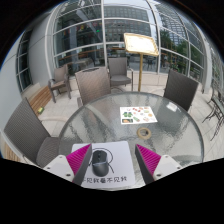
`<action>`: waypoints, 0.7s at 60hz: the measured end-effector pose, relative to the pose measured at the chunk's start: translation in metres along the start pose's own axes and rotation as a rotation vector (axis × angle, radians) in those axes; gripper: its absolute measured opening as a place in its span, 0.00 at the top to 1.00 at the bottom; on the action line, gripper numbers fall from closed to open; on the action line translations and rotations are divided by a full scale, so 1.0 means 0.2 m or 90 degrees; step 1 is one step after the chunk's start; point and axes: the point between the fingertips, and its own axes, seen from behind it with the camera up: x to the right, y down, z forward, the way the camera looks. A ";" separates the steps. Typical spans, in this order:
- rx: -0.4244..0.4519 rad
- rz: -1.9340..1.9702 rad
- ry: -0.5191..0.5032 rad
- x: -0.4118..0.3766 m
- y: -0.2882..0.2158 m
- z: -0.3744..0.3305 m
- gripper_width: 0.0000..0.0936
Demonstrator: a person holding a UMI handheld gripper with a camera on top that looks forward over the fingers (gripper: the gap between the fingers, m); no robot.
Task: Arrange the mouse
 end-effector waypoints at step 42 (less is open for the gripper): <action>0.048 -0.029 0.017 0.85 0.26 -0.99 0.08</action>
